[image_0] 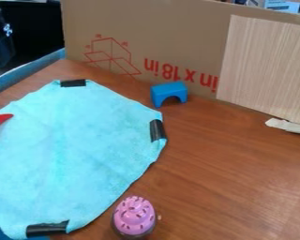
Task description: Fold the cloth right to left
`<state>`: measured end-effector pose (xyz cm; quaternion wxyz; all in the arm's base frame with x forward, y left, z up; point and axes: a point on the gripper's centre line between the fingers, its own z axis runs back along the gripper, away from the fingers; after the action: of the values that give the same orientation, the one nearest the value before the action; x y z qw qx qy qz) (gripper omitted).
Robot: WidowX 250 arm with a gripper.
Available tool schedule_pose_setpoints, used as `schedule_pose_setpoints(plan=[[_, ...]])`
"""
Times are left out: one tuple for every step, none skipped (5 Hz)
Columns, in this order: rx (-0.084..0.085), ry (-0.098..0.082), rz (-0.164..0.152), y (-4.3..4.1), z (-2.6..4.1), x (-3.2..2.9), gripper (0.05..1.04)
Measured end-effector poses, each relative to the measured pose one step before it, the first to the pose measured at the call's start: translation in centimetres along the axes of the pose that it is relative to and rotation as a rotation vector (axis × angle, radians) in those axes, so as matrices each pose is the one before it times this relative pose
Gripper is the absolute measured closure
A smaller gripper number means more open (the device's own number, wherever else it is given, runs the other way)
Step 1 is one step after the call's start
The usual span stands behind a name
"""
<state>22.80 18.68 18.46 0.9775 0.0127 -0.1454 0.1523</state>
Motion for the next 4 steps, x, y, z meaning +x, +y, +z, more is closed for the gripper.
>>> schedule_pose_setpoints(plan=[[-0.0174, 0.0256, 0.0003, -0.136, -0.896, -0.228, 0.077], [-0.0829, 0.0974, -0.0672, -3.309, -3.912, -1.616, 0.077], [0.1351, -0.1338, -0.0111, -4.296, -2.757, -0.913, 0.077], [0.0337, -0.0583, 0.0607, -3.584, -2.002, -0.022, 0.077]])
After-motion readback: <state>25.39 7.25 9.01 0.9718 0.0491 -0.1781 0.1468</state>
